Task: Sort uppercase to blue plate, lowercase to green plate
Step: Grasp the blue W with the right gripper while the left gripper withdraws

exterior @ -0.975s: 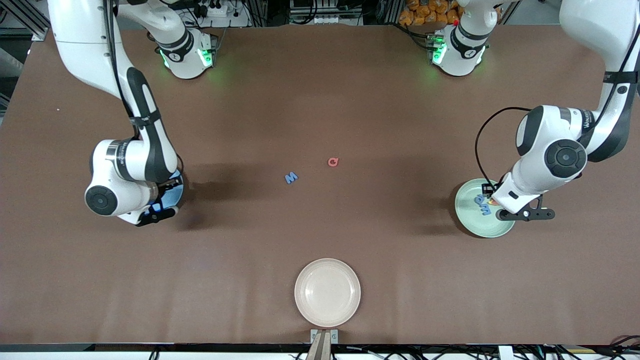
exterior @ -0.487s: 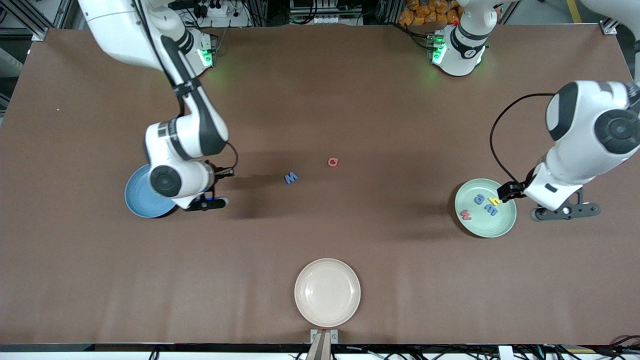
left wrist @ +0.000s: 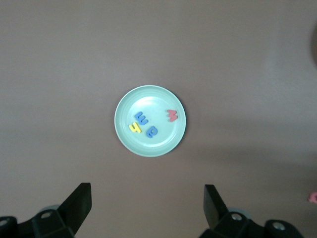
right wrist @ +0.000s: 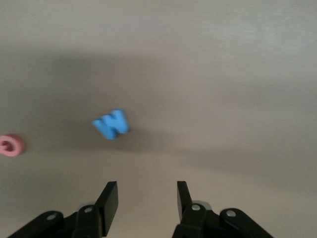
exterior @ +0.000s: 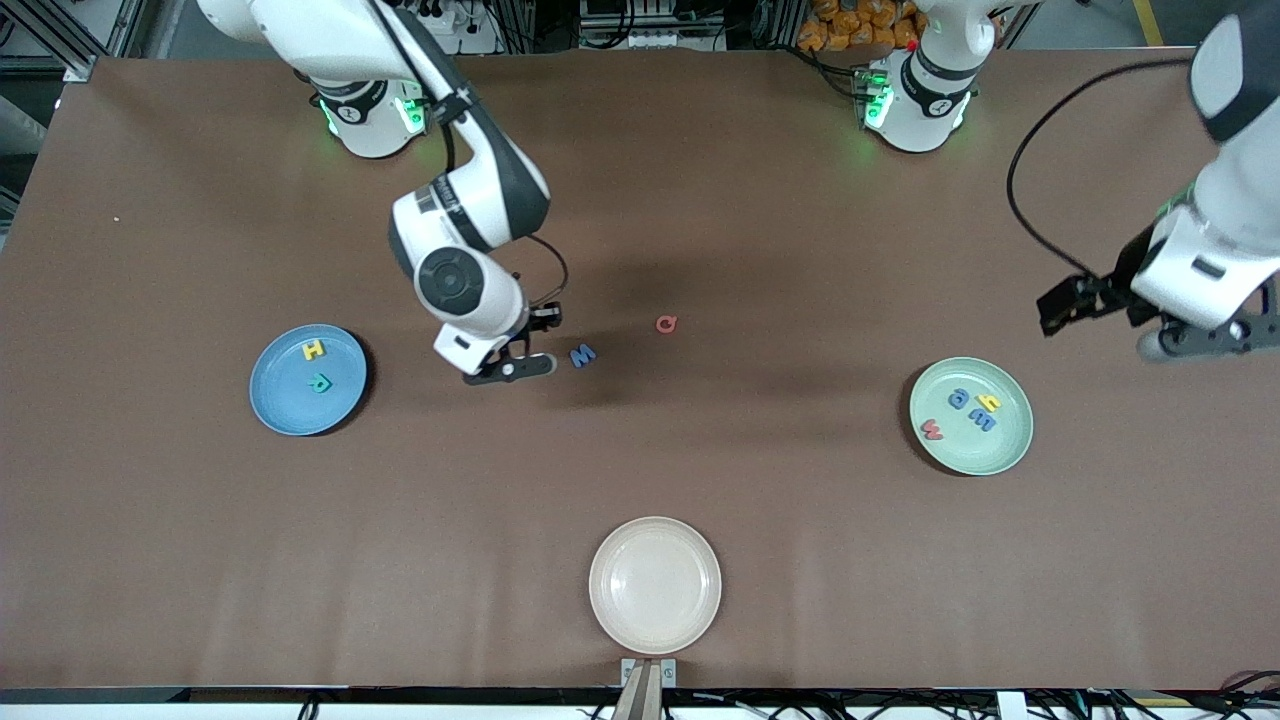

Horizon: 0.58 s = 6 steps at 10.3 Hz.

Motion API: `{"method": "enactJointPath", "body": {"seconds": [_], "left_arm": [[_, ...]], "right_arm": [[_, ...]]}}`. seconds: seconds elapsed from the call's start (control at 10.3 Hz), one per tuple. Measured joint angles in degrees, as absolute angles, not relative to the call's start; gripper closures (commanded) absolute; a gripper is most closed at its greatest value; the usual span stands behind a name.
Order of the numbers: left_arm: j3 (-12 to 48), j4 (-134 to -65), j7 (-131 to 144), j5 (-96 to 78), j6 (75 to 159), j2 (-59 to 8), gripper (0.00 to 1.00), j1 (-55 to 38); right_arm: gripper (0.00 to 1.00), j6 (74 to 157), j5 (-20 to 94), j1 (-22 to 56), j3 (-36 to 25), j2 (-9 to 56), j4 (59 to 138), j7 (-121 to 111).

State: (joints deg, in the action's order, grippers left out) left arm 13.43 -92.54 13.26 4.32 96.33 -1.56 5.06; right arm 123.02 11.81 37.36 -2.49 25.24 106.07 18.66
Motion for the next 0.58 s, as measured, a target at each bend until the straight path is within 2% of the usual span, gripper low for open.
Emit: {"method": "enactJointPath", "body": {"seconds": [0.19,0.39,0.49,0.58], "left_arm": [[8.96,-92.55,13.26,1.63,94.39,2.79,0.00,0.73],[7.60,-92.61,13.22,0.67,92.39,5.56,0.00,-0.53],[7.32,-92.64,13.22,0.35,91.63,6.46,0.00,-1.15],[6.76,-92.69,13.22,-0.44,91.37,7.01,0.00,-1.79]], "right_arm": [[0.43,131.21,11.79,39.32,-0.21,25.17,108.78,20.49],[0.43,136.92,9.32,40.22,0.96,25.22,111.33,20.60],[0.38,137.99,5.57,40.30,1.03,25.28,112.22,20.64],[0.29,138.42,2.68,40.28,1.00,25.49,112.71,20.66]]}}
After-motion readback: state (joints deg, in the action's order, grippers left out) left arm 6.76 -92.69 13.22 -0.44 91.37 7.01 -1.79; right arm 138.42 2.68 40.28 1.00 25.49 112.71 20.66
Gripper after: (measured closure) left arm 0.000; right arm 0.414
